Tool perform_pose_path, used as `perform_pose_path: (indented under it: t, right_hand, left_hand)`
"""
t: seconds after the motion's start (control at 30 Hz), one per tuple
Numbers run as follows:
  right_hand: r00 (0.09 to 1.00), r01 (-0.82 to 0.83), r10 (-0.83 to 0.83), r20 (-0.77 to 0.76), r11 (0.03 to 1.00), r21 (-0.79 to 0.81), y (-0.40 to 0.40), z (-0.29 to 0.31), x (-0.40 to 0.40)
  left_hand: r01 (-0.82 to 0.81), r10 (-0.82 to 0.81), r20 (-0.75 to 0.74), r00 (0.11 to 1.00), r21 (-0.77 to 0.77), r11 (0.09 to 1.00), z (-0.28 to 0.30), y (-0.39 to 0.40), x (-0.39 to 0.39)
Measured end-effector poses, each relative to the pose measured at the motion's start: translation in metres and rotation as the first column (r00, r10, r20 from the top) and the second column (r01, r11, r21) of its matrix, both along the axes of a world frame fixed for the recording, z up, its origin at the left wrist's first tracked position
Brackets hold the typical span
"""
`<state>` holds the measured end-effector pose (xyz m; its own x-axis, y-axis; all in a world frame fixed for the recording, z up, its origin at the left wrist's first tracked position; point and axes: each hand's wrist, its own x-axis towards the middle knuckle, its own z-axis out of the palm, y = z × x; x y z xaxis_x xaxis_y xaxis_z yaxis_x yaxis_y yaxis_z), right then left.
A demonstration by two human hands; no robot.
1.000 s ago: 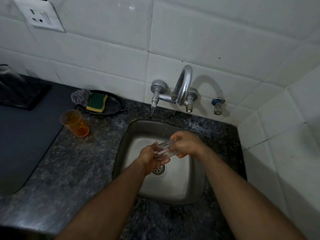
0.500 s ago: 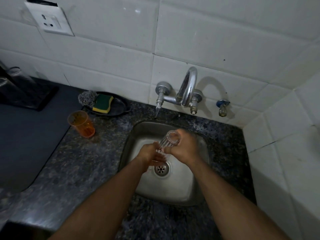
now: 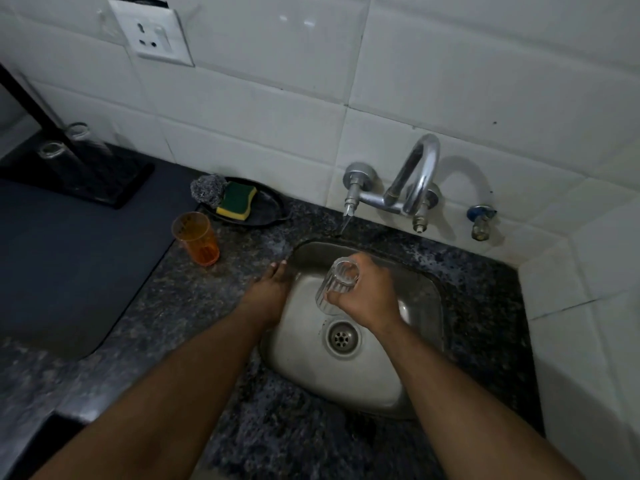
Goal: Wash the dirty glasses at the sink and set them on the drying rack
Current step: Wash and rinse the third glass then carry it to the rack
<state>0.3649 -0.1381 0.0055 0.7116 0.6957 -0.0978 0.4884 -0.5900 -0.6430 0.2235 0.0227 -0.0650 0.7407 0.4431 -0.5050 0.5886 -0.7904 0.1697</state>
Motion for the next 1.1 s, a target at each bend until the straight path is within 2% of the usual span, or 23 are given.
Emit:
perform_pose_path:
  t: [0.2,1.1]
  right_hand:
    - [1.000,-0.012,0.012,0.013,1.000,-0.011,0.013,-0.007,-0.005]
    - [1.000,0.007,-0.007,-0.004,1.000,0.025,0.012,-0.013,-0.008]
  left_hand:
    - [0.031,-0.032,-0.066,0.997,-0.024,0.999,0.013,0.000,0.003]
    - [0.023,-0.021,-0.047,0.999,0.030,0.999,0.004,-0.003,0.002]
